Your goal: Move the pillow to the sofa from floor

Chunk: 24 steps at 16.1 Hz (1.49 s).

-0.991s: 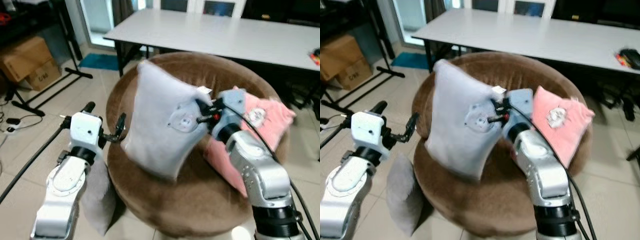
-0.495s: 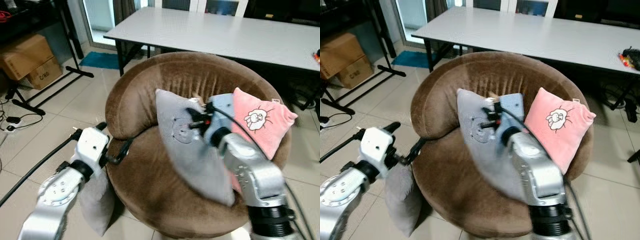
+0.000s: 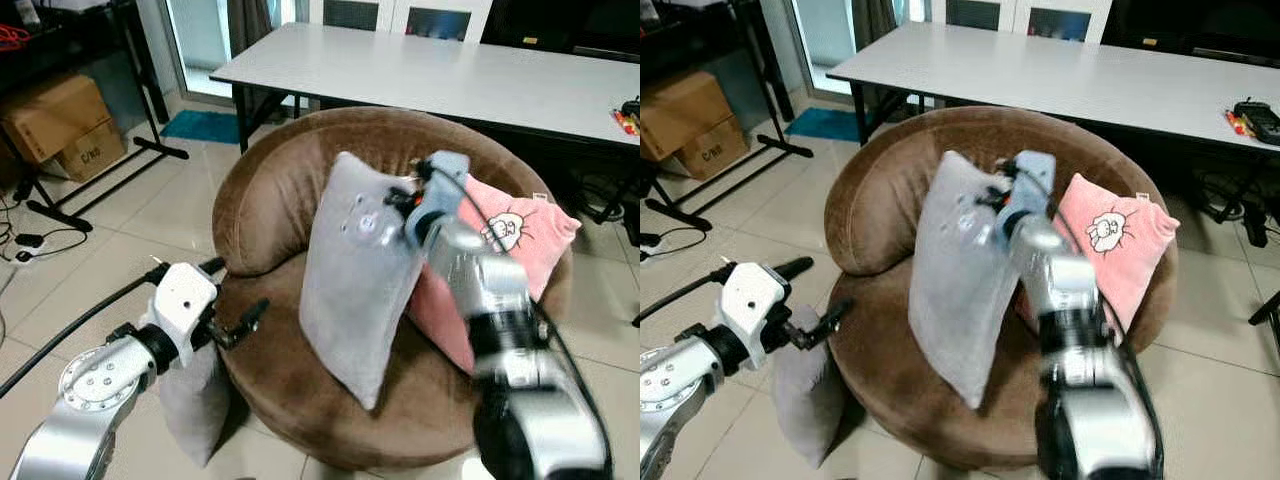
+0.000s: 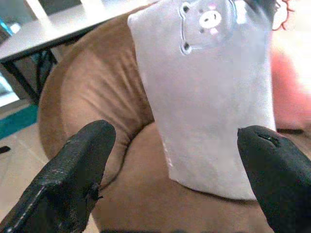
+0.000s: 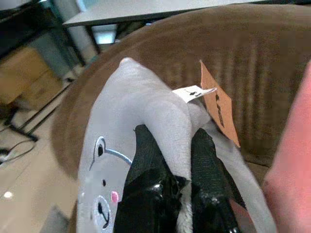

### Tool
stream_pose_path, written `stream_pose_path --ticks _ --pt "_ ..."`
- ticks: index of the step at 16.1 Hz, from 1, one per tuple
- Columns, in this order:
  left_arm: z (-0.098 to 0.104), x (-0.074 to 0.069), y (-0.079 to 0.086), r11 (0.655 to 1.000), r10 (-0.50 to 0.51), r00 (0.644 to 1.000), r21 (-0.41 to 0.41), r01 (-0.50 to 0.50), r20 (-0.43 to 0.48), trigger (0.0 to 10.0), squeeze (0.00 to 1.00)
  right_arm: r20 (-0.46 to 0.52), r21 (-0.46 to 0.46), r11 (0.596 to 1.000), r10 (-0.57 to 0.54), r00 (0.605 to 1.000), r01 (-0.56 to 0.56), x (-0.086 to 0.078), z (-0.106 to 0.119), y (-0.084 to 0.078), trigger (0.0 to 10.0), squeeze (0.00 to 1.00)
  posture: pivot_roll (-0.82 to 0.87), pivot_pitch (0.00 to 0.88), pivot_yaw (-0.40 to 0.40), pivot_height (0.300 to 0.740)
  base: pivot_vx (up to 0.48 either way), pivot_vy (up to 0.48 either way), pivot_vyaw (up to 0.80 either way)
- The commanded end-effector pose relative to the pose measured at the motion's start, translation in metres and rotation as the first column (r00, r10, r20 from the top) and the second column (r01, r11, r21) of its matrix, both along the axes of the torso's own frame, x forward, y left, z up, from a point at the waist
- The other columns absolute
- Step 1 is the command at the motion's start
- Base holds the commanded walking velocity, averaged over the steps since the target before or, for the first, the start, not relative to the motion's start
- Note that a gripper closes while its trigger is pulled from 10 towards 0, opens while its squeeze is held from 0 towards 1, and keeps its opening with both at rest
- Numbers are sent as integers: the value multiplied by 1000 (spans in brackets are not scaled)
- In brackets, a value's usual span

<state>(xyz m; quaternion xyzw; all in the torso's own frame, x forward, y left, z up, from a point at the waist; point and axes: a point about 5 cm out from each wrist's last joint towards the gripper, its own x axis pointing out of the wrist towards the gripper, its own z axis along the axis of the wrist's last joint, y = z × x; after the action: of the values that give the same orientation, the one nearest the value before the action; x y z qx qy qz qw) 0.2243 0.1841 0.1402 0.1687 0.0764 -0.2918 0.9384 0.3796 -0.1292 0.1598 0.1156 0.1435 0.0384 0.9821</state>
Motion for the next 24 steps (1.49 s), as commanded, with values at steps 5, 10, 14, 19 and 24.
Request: stream_pose_path --ticks 5,10,14,19,24 --pt "1 -9 -5 995 -96 992 -34 94 -86 10000 0 45 -65 975 -208 977 211 17 -3 -49 10000 580 54 0 -10 740 0 0 0" --pt "2 -7 -6 994 -107 990 -37 104 -87 10000 0 26 -183 928 -327 945 326 8 -23 -89 10000 1000 46 0 -1 740 0 0 0" --pt "6 -1 -8 997 -65 997 -46 63 -39 10000 0 121 -154 940 -287 950 304 10 -9 -99 10000 1000 46 0 7 740 0 0 0" --pt "4 12 -5 977 210 973 -60 -205 100 10000 0 287 -254 952 -93 953 170 -5 5 -84 10000 0 29 0 17 740 0 0 0" --pt "1 16 -1 948 318 940 -58 -313 125 10000 0 288 -176 979 -46 957 100 -56 -13 -50 10000 0 14 0 19 740 0 118 0"
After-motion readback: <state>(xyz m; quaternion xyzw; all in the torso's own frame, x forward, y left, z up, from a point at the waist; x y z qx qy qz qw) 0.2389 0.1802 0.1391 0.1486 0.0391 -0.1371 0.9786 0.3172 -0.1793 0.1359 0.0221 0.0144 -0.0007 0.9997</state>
